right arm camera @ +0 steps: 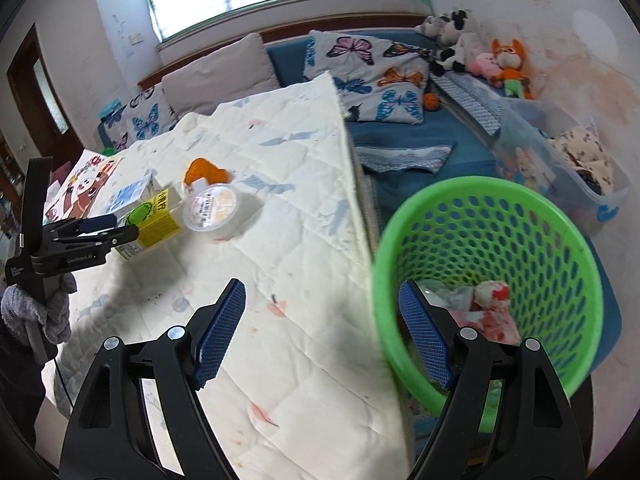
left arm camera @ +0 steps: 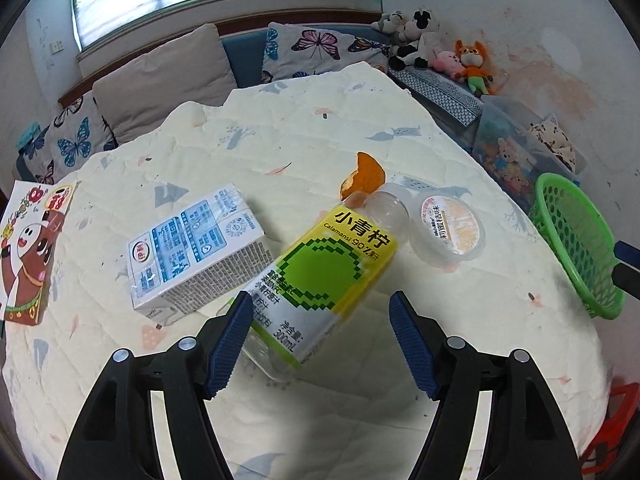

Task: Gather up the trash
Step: 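Move both tools back over the table toward the juice bottle and yogurt cup, then grasp the yellow-green juice bottle with the left tool while the right tool grasps the yogurt cup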

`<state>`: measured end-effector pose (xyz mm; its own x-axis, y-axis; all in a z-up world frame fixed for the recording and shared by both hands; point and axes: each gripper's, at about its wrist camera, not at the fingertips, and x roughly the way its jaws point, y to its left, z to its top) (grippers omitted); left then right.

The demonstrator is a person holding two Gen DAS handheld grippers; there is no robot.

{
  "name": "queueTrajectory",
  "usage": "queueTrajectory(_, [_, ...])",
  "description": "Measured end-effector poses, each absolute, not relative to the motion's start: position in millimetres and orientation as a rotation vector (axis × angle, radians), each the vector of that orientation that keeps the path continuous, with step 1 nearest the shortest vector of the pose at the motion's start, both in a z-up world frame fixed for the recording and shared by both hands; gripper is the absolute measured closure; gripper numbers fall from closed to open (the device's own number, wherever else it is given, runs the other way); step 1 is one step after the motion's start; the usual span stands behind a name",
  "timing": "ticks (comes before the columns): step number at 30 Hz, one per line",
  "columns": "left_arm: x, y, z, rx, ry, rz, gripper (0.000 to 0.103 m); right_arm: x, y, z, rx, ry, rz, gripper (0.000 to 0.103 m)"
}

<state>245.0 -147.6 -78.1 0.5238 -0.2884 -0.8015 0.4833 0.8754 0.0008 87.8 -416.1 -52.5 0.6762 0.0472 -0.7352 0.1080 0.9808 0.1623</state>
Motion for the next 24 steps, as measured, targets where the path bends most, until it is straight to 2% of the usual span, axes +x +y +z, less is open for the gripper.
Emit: queueTrajectory(24, [255.6, -127.0, -81.3, 0.271, 0.911, -0.564, 0.026, 198.8, -332.2, -90.9, 0.118, 0.903, 0.173, 0.023])
